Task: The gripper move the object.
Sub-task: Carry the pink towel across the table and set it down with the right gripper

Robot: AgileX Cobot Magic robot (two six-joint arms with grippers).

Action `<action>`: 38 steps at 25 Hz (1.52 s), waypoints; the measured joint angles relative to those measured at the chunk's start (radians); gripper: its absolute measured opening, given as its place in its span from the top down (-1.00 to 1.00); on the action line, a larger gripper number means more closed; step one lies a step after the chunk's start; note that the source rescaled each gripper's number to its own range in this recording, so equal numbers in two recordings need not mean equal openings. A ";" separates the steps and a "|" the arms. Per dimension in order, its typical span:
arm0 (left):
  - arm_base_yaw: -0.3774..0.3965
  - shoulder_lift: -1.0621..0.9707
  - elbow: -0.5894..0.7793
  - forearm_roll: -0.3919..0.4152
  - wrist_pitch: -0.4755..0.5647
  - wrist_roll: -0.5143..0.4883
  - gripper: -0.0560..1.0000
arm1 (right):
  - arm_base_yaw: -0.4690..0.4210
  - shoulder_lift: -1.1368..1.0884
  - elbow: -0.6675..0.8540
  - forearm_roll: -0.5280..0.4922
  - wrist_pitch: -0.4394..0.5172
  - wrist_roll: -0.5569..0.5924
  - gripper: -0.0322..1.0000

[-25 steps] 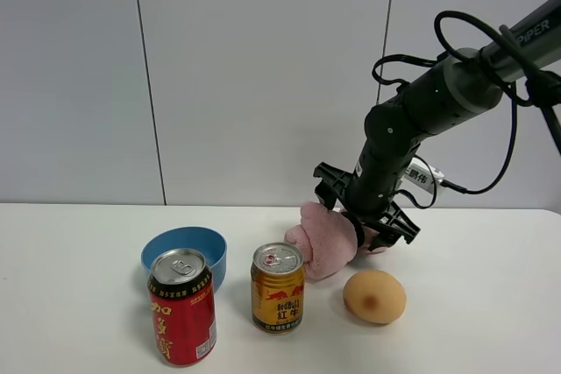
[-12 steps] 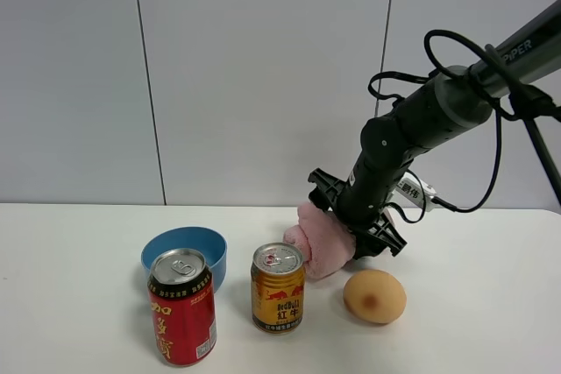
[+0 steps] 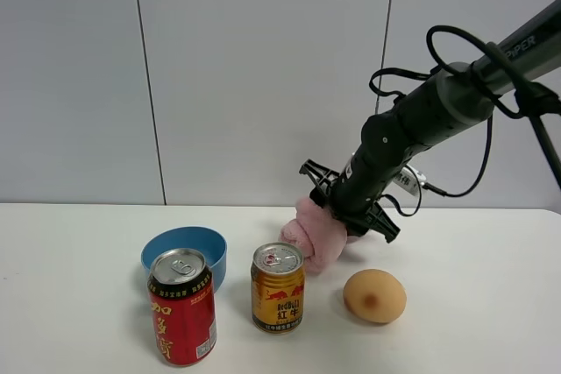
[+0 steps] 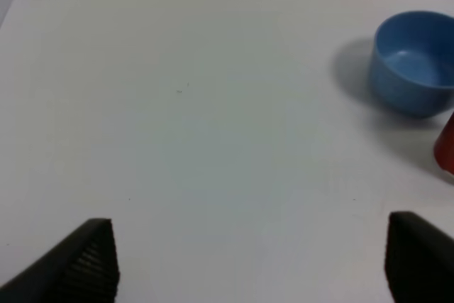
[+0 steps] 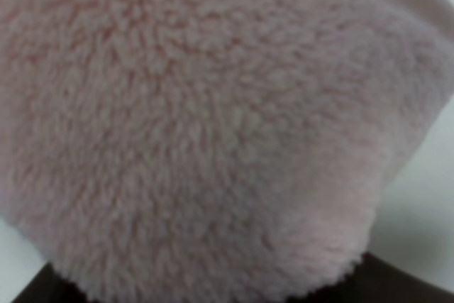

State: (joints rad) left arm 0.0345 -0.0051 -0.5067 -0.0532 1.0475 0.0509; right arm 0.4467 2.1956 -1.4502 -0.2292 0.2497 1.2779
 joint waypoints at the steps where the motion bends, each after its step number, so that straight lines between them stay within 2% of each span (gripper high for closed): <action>1: 0.000 0.000 0.000 0.000 0.000 0.000 -1.00 | 0.000 -0.015 0.000 0.000 -0.015 -0.051 0.94; 4: 0.000 0.000 0.000 0.000 0.000 0.000 -1.00 | 0.000 -0.088 0.000 0.000 -0.038 -0.226 0.94; 9: 0.000 0.000 0.000 0.000 0.000 0.000 -1.00 | 0.011 -0.204 0.000 -0.001 0.010 -0.622 0.94; 12: 0.000 0.000 0.000 0.000 0.000 0.000 -1.00 | 0.043 -0.253 -0.019 0.006 0.085 -0.902 0.94; 16: 0.000 0.000 0.000 0.000 0.000 0.000 -1.00 | 0.102 -0.263 -0.154 0.057 0.244 -1.278 0.94; 21: 0.000 0.000 0.000 0.000 0.000 0.000 -1.00 | 0.170 -0.246 -0.365 0.095 0.394 -1.611 0.94; 26: 0.000 0.000 0.000 0.000 0.000 0.000 -1.00 | 0.227 -0.139 -0.582 0.059 0.573 -1.819 0.94; 29: 0.000 0.000 0.000 0.000 0.000 0.000 -1.00 | 0.244 -0.043 -0.695 0.023 0.645 -1.886 0.94; 34: 0.000 0.000 0.000 0.000 0.000 0.000 -1.00 | 0.259 0.090 -0.811 0.004 0.657 -1.968 0.94; 38: 0.000 0.000 0.000 0.000 0.000 0.000 -1.00 | 0.262 0.185 -0.817 0.025 0.590 -2.070 0.94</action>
State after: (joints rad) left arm 0.0345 -0.0051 -0.5067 -0.0532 1.0475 0.0509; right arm 0.7082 2.3805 -2.2677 -0.2038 0.8400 -0.7924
